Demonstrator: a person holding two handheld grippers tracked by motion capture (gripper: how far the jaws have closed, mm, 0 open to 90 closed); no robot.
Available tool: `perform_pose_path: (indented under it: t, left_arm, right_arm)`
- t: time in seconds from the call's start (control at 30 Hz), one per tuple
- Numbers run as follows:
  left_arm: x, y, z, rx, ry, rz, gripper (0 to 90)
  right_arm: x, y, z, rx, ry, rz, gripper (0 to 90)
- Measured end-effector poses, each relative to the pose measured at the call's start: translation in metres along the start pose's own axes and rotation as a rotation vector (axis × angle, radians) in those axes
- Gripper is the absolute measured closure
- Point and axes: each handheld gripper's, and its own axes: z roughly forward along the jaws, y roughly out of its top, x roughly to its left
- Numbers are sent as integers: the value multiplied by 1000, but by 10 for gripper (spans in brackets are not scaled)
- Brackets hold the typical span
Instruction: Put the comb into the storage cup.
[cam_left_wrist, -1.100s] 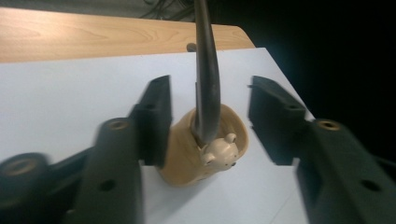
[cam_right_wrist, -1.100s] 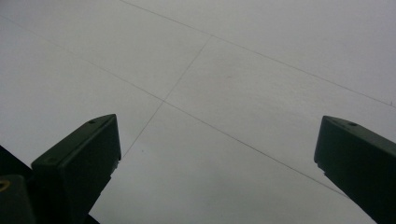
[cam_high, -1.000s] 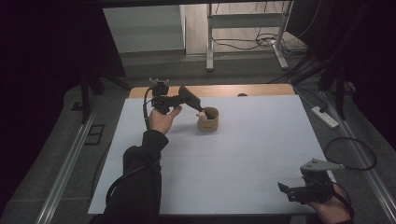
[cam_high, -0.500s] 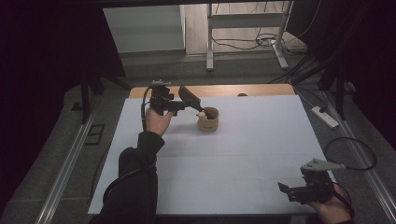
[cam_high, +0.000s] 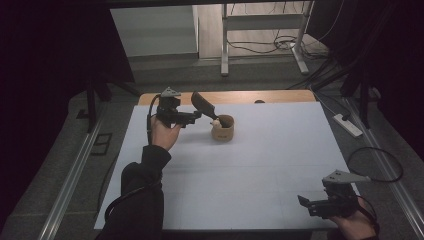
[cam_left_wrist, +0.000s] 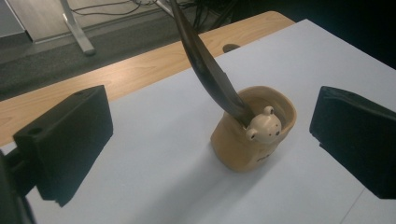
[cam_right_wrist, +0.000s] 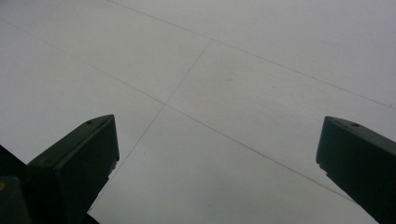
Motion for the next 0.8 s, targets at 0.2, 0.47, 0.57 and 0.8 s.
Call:
perform_pose_path:
  t: [0.2, 0.47, 0.57, 0.8]
  left_arm:
    - [-4, -4, -7, -5, 0, 22, 0]
    - [-9, -10, -14, -7, -9, 40, 0]
    - [-9, -13, -16, -10, -12, 39, 0]
    - [-11, -23, -21, -16, -17, 36, 0]
  right_arm:
    - [0, 0, 0, 0, -2, -4, 0]
    - [1, 0, 0, 3, -1, -10, 0]
    - [1, 0, 0, 4, 0, -14, 0]
    - [1, 0, 0, 4, -2, -16, 0]
